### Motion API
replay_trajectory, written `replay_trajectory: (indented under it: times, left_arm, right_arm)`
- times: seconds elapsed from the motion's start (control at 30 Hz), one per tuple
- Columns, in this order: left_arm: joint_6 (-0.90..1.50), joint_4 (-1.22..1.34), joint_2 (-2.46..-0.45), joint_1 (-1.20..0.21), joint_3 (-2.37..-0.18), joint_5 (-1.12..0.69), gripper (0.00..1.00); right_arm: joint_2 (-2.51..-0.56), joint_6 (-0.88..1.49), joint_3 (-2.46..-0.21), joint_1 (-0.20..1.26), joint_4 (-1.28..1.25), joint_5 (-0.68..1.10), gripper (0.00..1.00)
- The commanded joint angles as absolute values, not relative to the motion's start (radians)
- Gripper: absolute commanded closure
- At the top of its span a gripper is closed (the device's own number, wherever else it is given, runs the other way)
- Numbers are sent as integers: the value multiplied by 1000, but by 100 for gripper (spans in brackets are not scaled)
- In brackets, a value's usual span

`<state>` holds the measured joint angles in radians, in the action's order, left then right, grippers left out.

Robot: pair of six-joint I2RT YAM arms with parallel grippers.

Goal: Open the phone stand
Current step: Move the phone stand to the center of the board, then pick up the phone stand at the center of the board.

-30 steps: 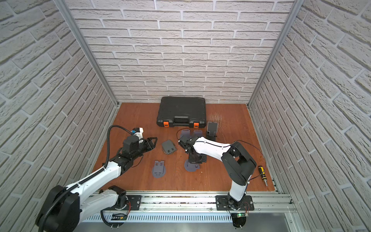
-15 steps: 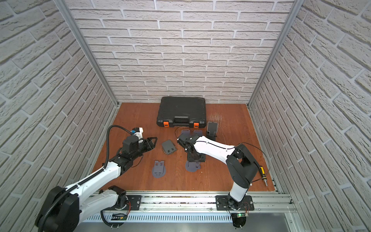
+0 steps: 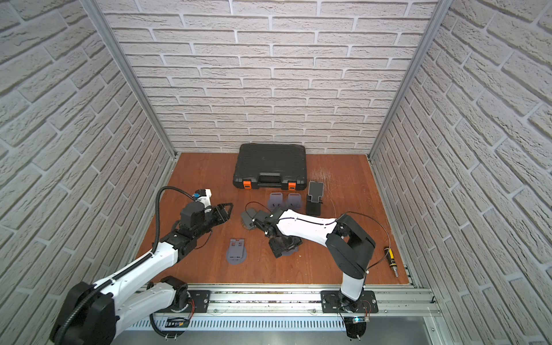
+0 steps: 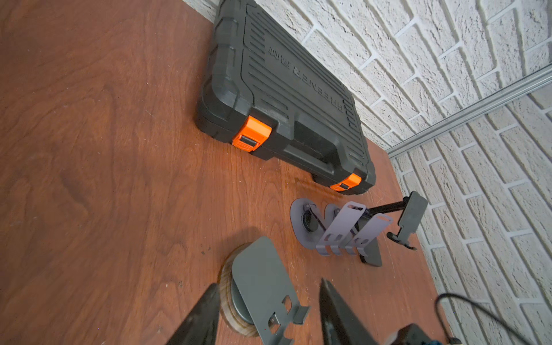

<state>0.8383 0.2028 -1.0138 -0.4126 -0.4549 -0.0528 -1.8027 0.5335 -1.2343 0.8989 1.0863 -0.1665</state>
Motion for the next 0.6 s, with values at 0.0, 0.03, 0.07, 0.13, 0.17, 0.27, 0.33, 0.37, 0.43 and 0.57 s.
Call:
replay_trajectory:
  times: [0.0,0.03,0.07,0.13,0.17,0.27,0.33,0.37,0.43,0.57]
  left_arm:
    - [830,198,-985,-410,-473,-26,46]
    - [830,195,-982,-410,-472,-24,46]
    - [830,193,-979,-412,-473,-22,46]
    - [830,190,-975,-412,-473,-17,46]
    - [831,192,-976,-412,-472,-15,46]
    - [833,193,-981,-411,-474,-16,46]
    - [833,198,-985,-413,-476,-16,46]
    - [833,200,-986,-413,-476,-15,46]
    - [832,202,-987,-413,-477,-14,45]
    - [833,201,-986,-413,-477,-13,46]
  right_arm:
    - [-1817,470,-1267,906,1111,-213,25]
    - [-1824,464,-1271,906,1112,-220,25]
    - [-1832,458,-1277,906,1117,-227,25]
    - [-1847,455,-1285,905,1127,-255,24]
    - [-1855,453,-1290,903,1133,-266,24]
    - [-1876,454,-1306,891,1140,-288,23]
    - [-1883,454,-1311,879,1131,-284,23]
    - [-1887,453,-1313,871,1123,-281,23]
    - [-1894,452,-1313,856,1110,-271,23]
    - [-1902,439,-1319,828,1090,-253,23]
